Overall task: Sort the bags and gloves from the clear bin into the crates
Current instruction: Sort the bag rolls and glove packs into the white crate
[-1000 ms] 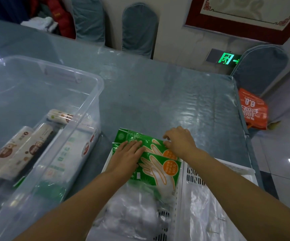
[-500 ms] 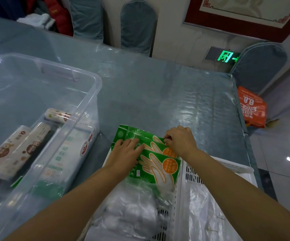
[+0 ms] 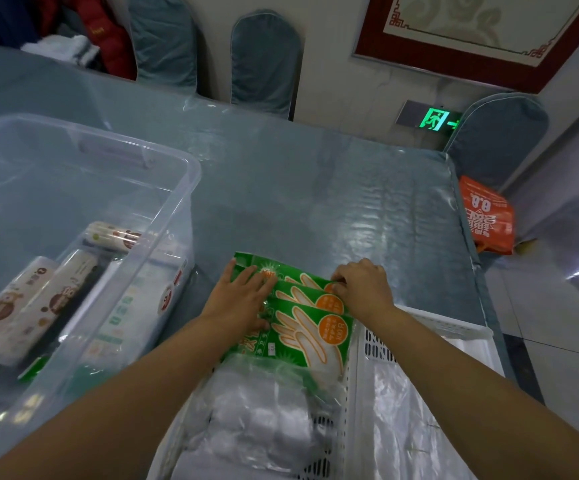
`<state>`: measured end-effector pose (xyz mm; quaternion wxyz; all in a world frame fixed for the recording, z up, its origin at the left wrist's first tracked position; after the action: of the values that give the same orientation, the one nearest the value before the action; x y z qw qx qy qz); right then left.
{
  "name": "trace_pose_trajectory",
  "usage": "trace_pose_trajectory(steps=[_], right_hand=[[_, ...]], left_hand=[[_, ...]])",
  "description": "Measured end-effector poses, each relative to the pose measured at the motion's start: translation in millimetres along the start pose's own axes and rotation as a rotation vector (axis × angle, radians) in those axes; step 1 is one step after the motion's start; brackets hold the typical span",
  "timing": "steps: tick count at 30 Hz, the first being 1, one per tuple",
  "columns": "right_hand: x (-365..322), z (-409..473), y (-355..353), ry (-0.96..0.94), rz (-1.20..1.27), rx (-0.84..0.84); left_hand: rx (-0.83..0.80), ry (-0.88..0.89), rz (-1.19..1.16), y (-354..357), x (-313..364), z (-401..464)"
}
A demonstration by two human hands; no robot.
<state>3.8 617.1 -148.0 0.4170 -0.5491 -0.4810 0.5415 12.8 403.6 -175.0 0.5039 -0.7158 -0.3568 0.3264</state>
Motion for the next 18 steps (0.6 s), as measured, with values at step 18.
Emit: trace_pose_trajectory(steps=[18], right_hand=[[-51.3, -28.1, -66.6, -0.014, 0.326, 0.146]], left_hand=[[0.286, 0.018, 0.010, -114.2, -16.4, -30.5]])
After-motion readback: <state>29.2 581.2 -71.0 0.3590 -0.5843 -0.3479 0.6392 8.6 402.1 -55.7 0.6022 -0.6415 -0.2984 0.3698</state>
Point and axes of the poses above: each hand's wrist, its own z-axis towards the middle knuckle, its own y-axis out of the palm, x = y × z, the point moved 4 cm from there along z, towards the middle knuckle, and after that the axes turned 5 degrees about -x, right-handed, at the moved point
